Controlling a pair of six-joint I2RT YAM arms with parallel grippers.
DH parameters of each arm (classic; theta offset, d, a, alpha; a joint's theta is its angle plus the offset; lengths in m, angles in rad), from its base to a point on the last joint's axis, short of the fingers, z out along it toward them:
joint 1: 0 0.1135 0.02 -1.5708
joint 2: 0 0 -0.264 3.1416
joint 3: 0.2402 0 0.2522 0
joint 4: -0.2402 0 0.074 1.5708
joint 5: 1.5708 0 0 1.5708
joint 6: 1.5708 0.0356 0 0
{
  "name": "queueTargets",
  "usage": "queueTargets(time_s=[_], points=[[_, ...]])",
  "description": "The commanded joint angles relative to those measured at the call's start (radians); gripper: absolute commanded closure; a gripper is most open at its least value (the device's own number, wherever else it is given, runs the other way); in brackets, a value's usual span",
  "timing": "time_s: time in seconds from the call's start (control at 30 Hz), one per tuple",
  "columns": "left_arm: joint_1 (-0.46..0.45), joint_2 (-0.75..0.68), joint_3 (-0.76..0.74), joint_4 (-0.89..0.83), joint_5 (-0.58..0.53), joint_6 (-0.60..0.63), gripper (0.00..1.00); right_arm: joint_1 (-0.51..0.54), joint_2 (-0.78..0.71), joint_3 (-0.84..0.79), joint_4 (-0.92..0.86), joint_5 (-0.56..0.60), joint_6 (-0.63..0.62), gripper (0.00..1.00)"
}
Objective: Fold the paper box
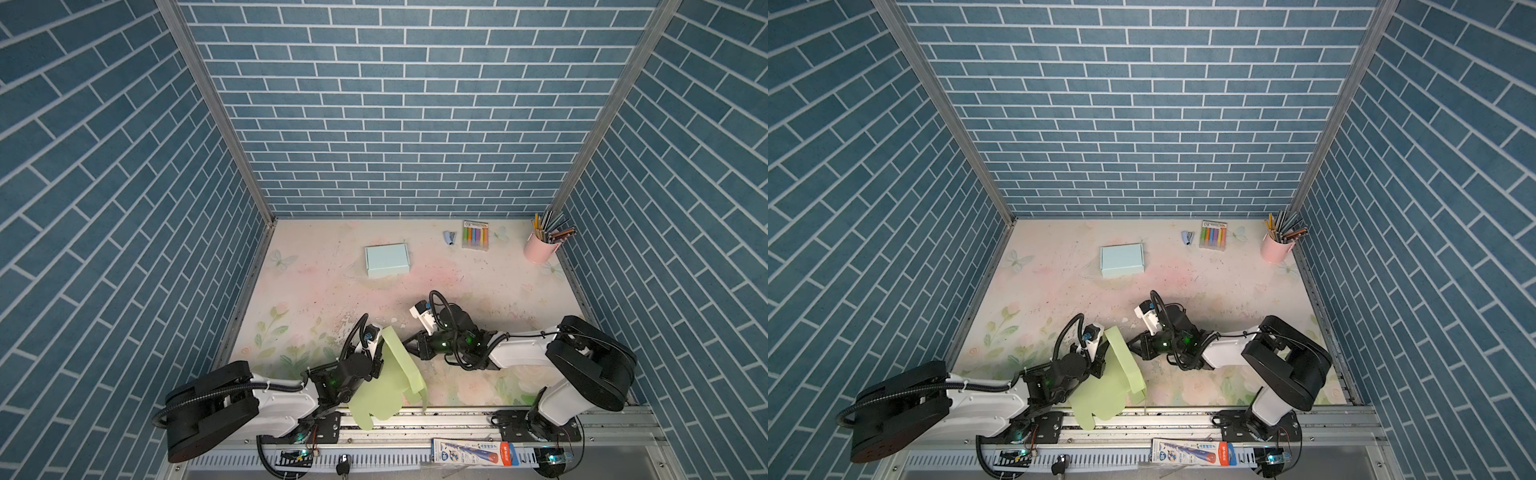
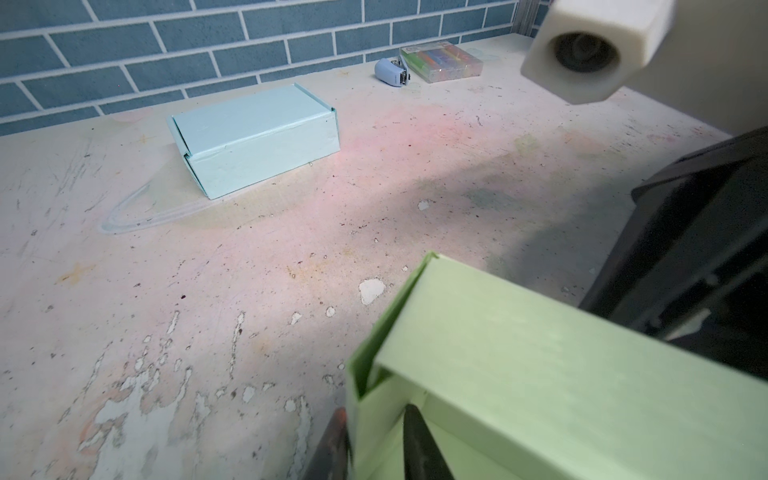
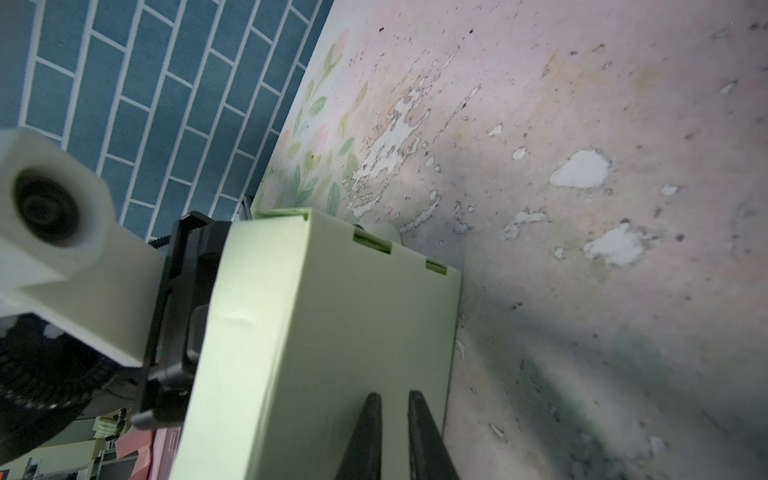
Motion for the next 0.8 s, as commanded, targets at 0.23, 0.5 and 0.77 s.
queueTargets(time_s=[0.23,0.5,0.77], points=[[-0.009,0.061,0.046,0.04,-0.02,0.011,0.8,0.023,0.002,0.052,0.006,0.007,-0.014,0.86],[-0.009,0.131,0.05,0.122,0.01,0.022,0.8,0.018,0.044,0.079,0.017,-0.001,-0.01,0.87],[-0.009,0.123,0.014,0.165,0.009,0.022,0.8,-0.007,0.04,0.059,0.028,-0.005,-0.002,0.88]])
